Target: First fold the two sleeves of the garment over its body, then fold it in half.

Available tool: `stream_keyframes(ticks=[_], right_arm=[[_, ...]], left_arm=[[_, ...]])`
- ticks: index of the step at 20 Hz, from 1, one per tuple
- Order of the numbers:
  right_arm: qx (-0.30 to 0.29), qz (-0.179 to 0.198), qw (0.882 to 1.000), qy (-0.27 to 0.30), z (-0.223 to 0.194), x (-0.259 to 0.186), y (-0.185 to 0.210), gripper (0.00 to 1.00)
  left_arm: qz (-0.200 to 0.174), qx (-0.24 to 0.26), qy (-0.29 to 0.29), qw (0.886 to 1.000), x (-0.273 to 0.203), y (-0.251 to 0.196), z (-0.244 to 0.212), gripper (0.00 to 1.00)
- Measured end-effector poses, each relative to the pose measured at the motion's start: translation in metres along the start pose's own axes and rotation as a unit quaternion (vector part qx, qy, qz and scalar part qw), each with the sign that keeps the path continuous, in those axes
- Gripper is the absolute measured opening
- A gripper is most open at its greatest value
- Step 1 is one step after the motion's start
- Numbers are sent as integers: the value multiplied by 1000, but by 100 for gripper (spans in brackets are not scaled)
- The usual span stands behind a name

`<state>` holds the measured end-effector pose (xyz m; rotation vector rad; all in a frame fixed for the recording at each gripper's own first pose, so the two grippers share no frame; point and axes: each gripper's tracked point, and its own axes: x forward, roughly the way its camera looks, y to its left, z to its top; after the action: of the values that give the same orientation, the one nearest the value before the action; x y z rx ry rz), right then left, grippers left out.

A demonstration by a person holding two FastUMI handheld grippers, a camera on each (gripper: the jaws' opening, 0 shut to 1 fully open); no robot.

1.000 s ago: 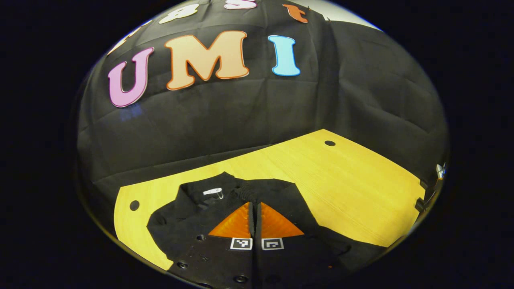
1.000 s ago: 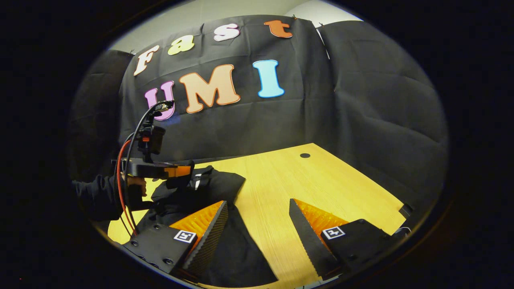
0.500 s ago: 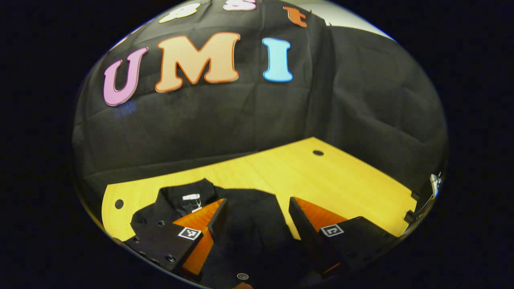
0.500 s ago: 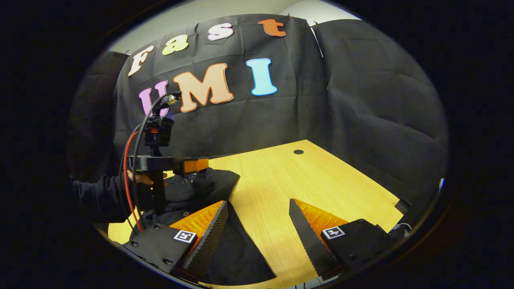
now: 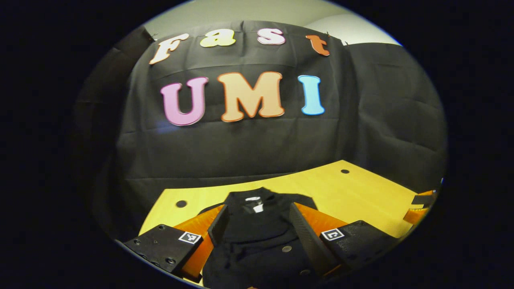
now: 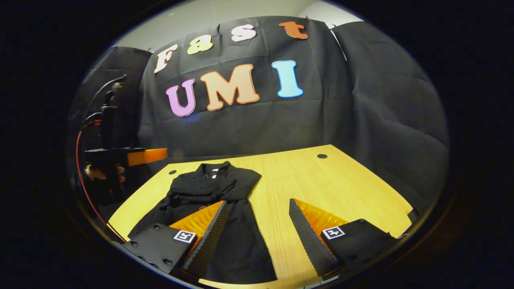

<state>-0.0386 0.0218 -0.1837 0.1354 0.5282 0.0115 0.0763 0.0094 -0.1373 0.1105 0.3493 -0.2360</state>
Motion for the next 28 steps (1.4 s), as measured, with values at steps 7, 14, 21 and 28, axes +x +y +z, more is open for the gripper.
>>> stream_keyframes(ticks=[7, 14, 21, 28], right_arm=[[-12, 4, 1000, 21, -19, -3, 12, 94], [-46, -4, 997, 58, -66, -28, 22, 98], [-73, -27, 987, 142, -139, -34, 9, 98], [-66, -39, 970, 233, -192, -19, -6, 94]], left_arm=[[66, -26, 55, 996, -87, 62, -72, 93], [85, -45, 118, 988, -145, 81, -143, 93], [87, -61, 206, 973, -177, 70, -225, 94], [79, -89, 280, 953, -184, 56, -278, 95]])
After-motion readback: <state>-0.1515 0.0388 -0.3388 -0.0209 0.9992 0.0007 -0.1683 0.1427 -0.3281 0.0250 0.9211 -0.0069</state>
